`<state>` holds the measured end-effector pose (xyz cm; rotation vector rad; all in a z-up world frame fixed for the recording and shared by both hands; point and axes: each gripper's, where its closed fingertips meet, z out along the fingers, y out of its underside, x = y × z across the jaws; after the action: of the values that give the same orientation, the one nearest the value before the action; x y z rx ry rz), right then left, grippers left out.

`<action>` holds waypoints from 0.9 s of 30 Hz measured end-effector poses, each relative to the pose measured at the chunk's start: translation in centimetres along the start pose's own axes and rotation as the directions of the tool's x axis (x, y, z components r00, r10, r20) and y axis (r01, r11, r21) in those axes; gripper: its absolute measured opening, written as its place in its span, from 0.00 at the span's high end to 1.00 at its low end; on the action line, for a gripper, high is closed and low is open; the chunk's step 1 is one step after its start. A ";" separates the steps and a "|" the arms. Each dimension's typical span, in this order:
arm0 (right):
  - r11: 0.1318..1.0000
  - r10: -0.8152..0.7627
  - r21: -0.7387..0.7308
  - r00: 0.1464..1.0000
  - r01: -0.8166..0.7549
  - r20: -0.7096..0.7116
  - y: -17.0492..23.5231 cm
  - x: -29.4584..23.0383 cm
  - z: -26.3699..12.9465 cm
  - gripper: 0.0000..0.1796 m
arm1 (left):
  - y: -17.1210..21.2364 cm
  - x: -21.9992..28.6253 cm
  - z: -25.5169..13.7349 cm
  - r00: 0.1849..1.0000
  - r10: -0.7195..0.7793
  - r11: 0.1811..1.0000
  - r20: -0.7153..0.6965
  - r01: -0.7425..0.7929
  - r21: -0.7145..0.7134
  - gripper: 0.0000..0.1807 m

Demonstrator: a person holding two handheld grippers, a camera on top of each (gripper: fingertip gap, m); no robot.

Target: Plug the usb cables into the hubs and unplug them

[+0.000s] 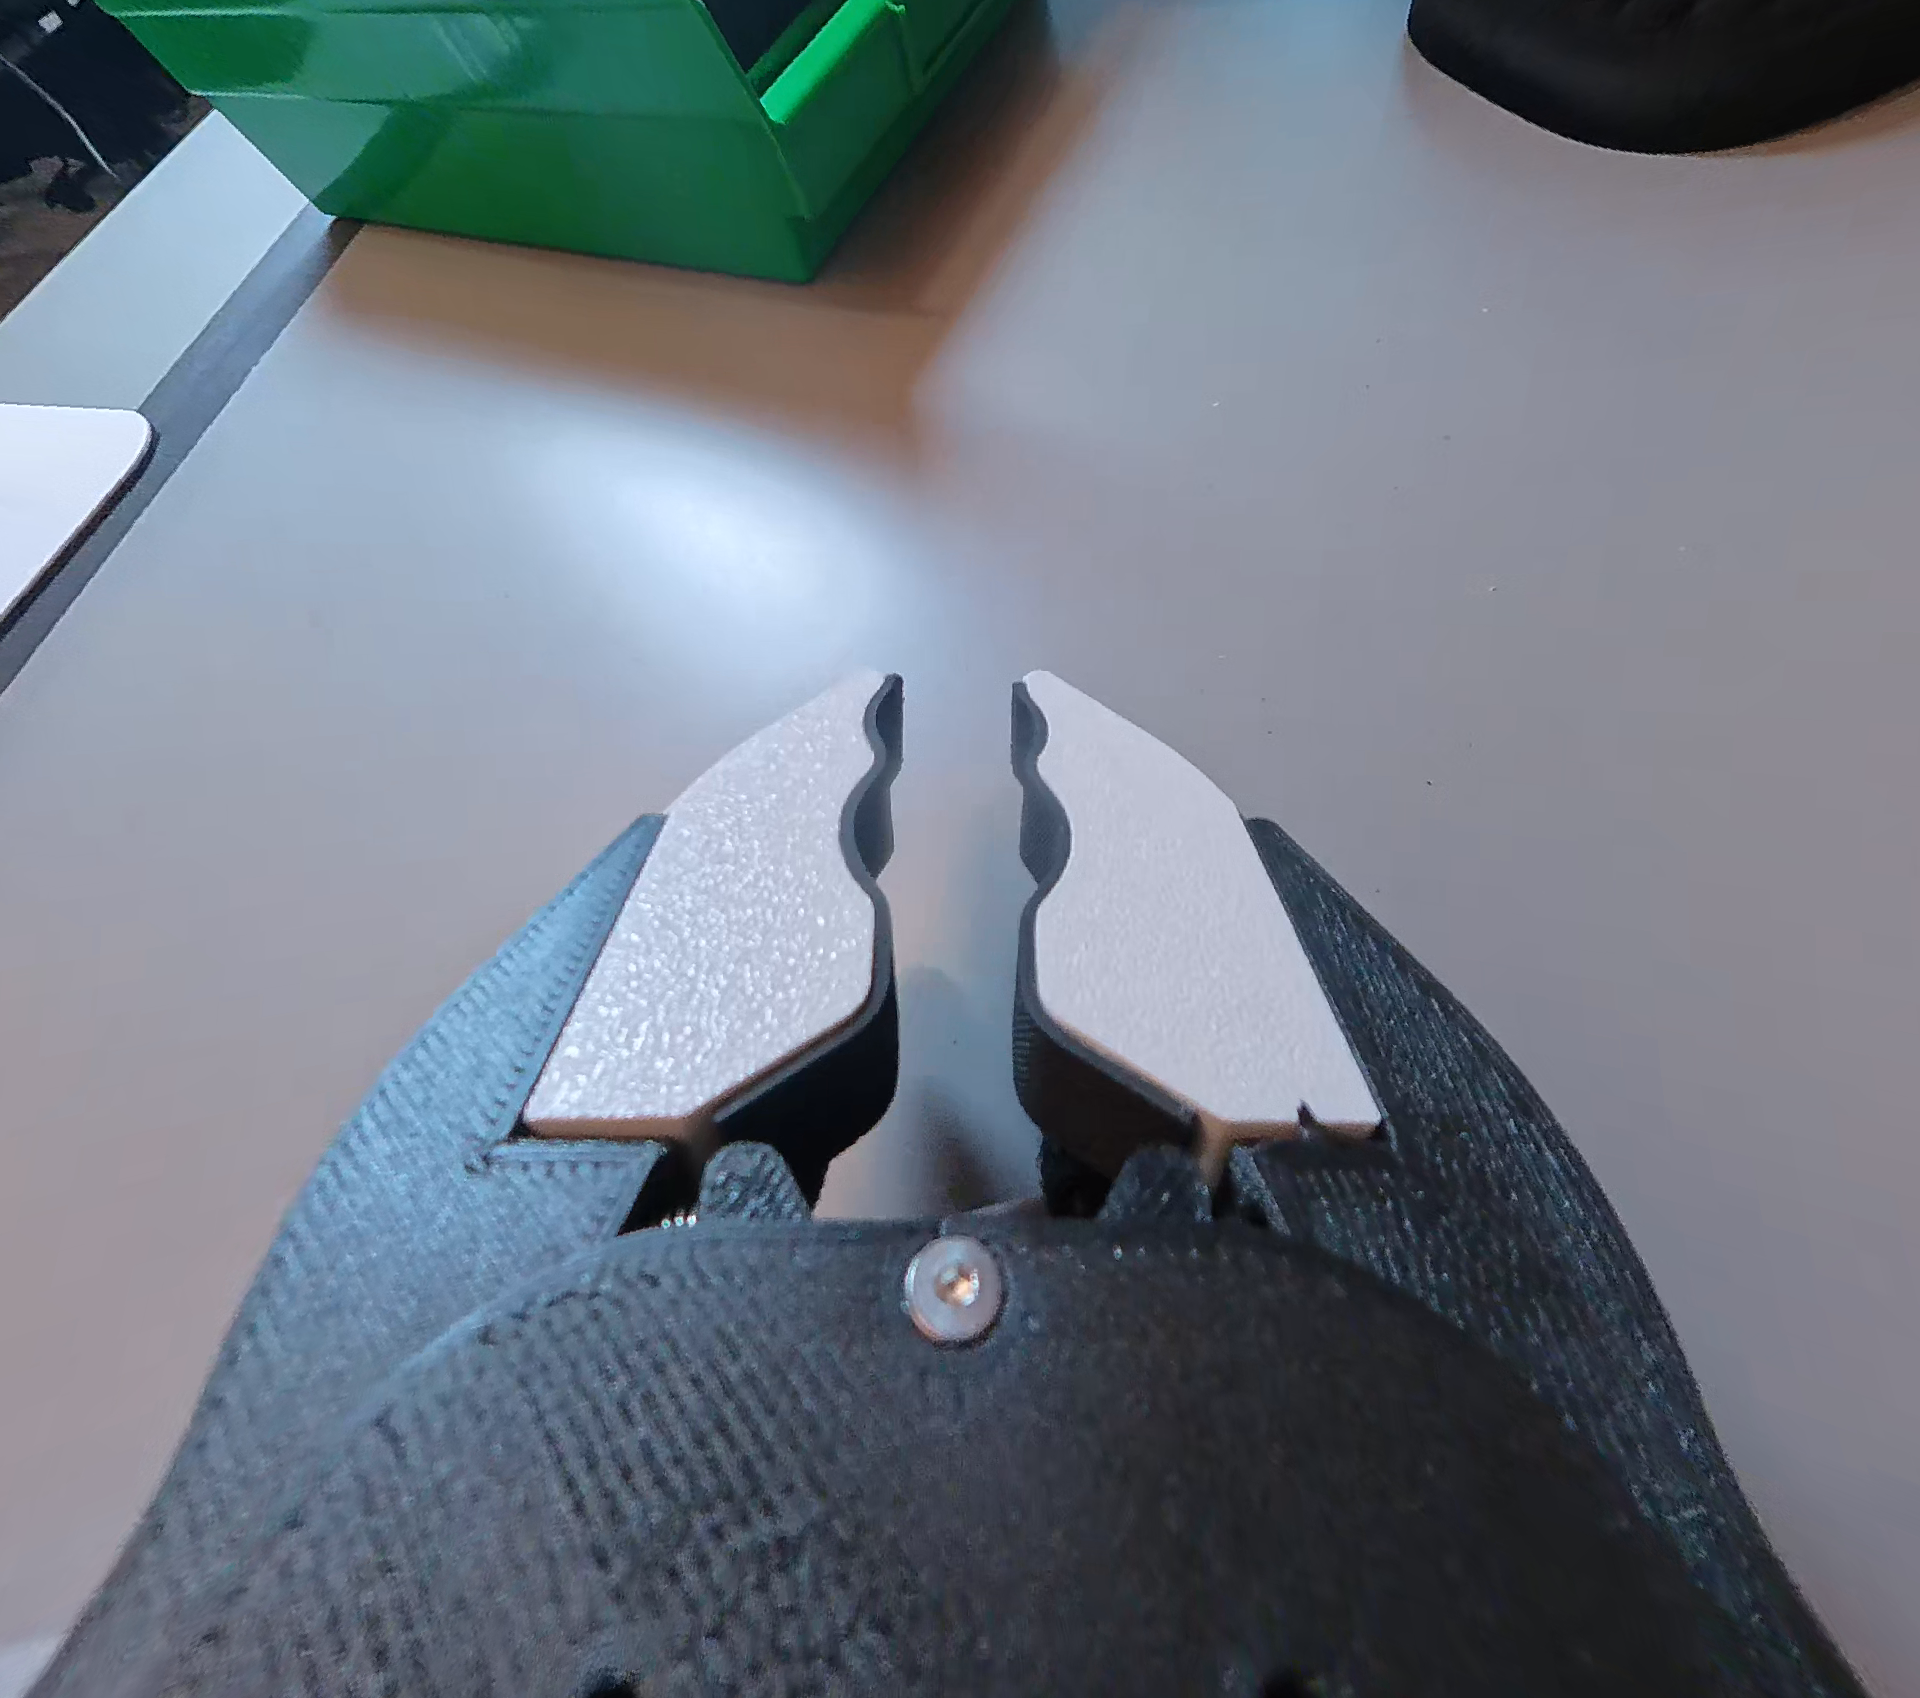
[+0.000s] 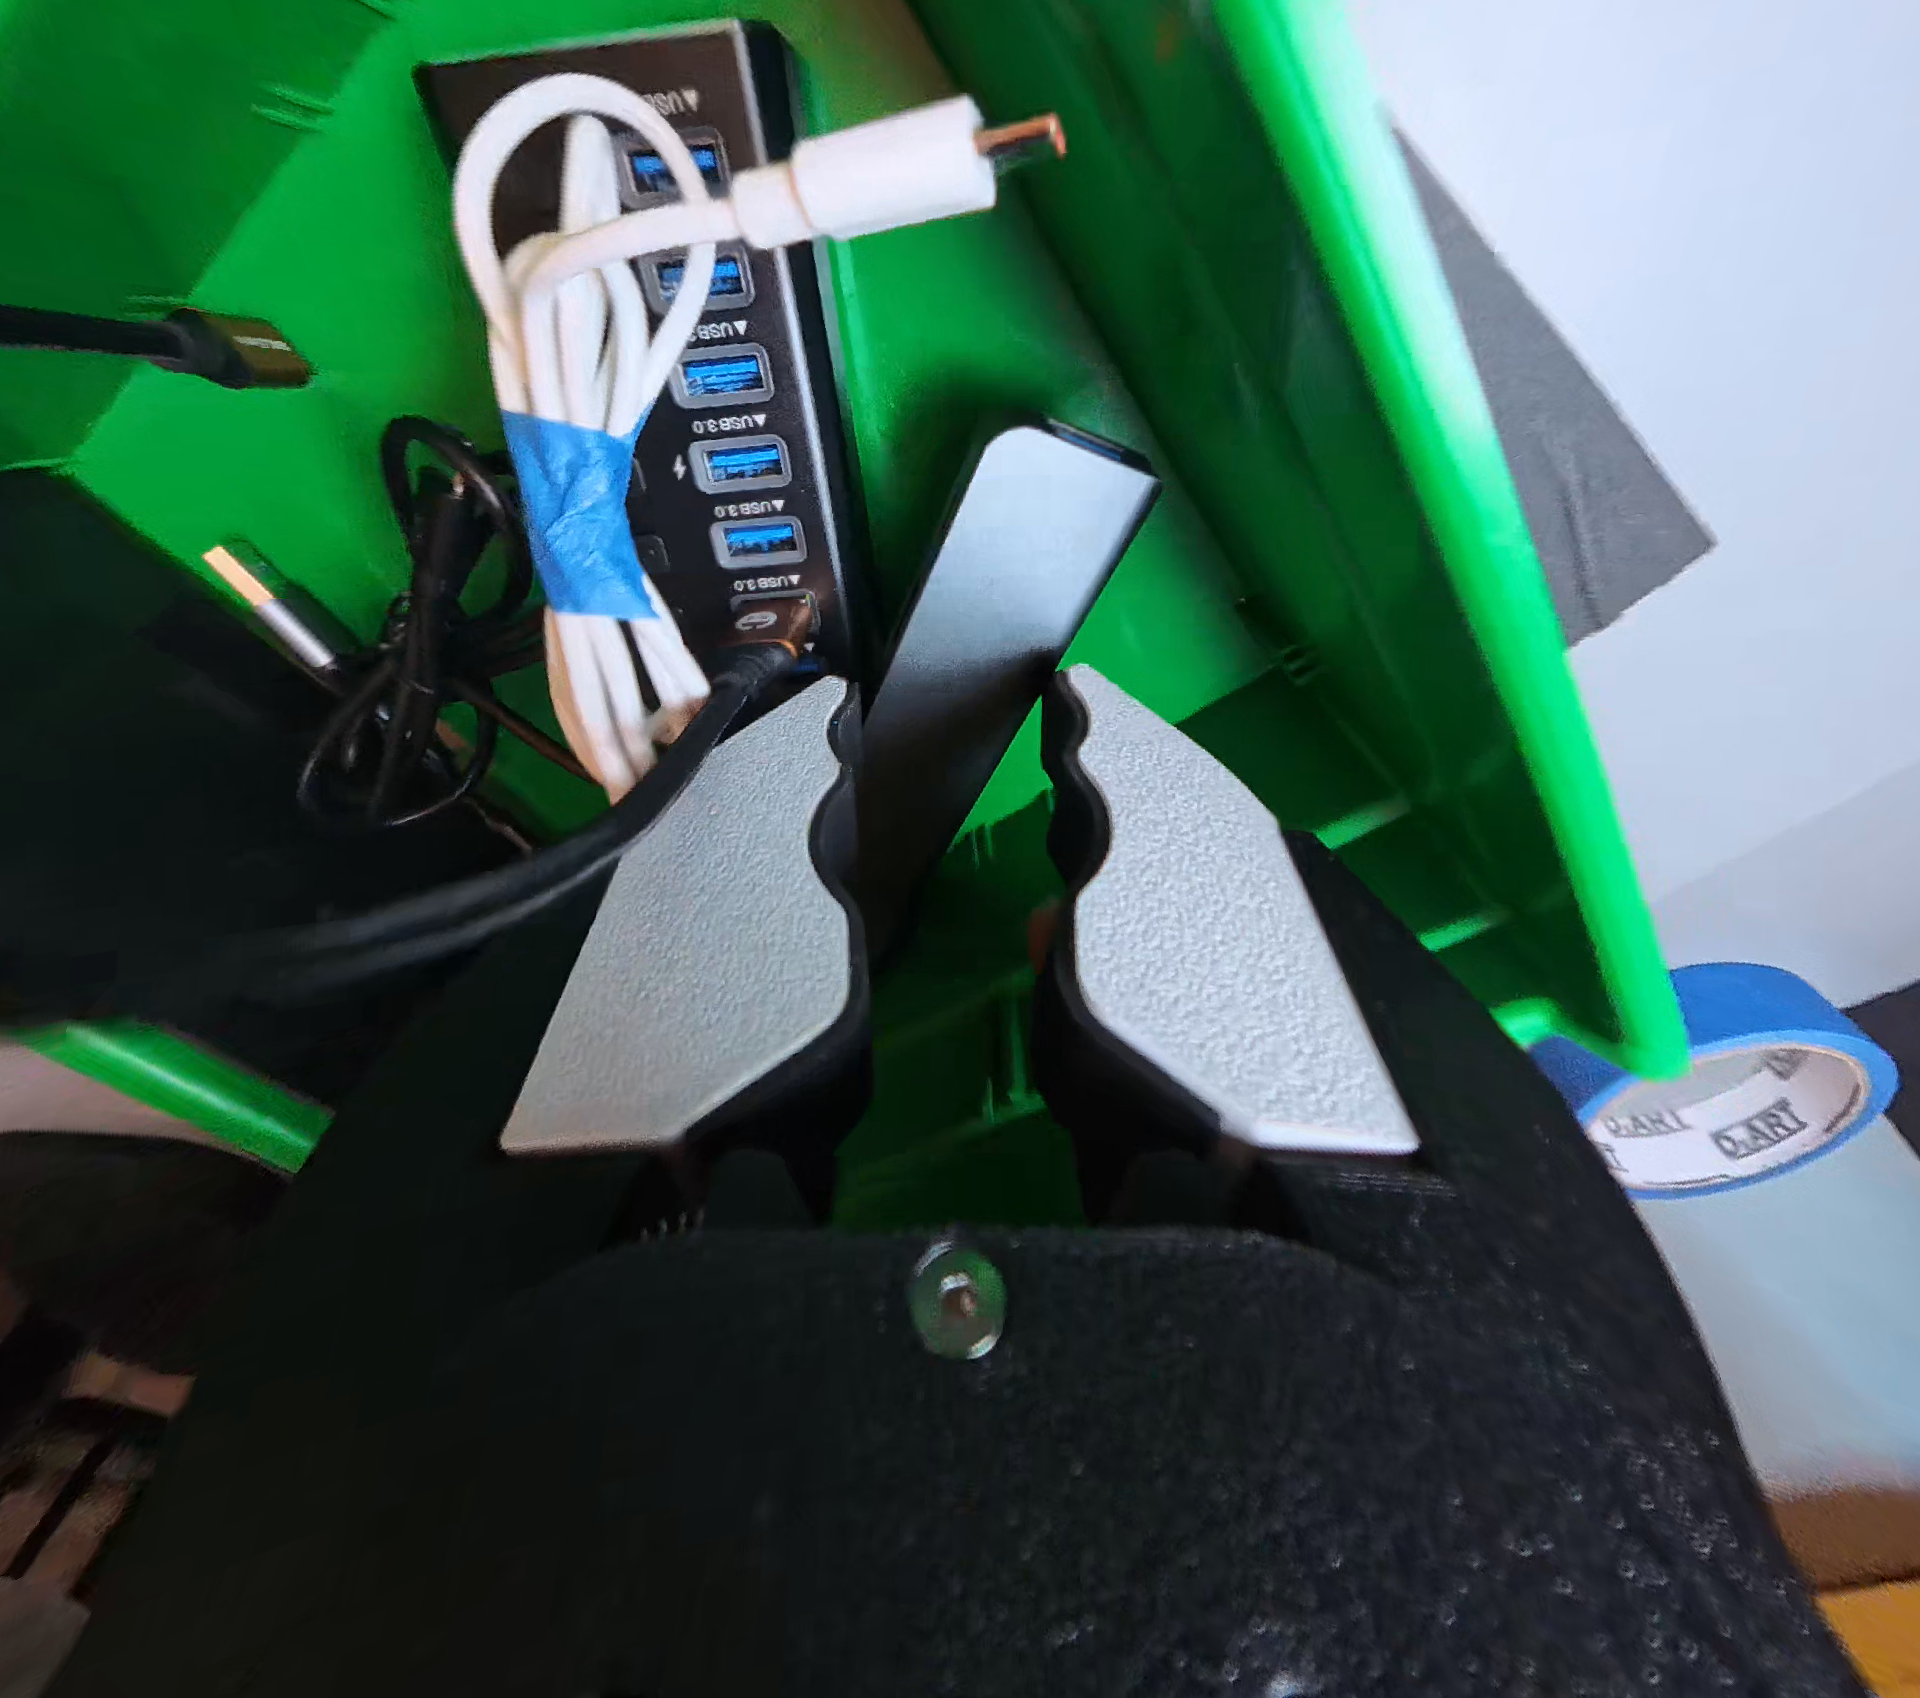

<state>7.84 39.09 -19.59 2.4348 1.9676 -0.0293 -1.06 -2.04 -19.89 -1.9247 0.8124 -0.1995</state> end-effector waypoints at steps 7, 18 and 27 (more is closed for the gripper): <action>0.950 -0.071 0.284 0.973 0.133 -0.218 -1.1 -0.4 -9.0 0.83 | -0.6 -0.4 -0.3 0.999 -0.026 0.999 0.025 0.025 0.023 0.89; 0.356 -0.023 0.892 0.957 0.278 -0.289 1.4 -16.5 -26.4 0.85 | -4.8 -1.9 -2.1 0.986 -0.078 0.975 0.146 0.044 0.218 0.85; 0.209 -0.381 0.976 0.924 0.058 0.027 3.9 -33.0 -23.6 0.85 | -12.4 -1.1 -4.0 0.991 -0.081 0.897 0.105 0.026 0.442 0.84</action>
<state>4.90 6.52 4.72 2.1760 2.5125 -2.1228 1.81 -0.83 -7.21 -1.5139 0.5733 -0.2724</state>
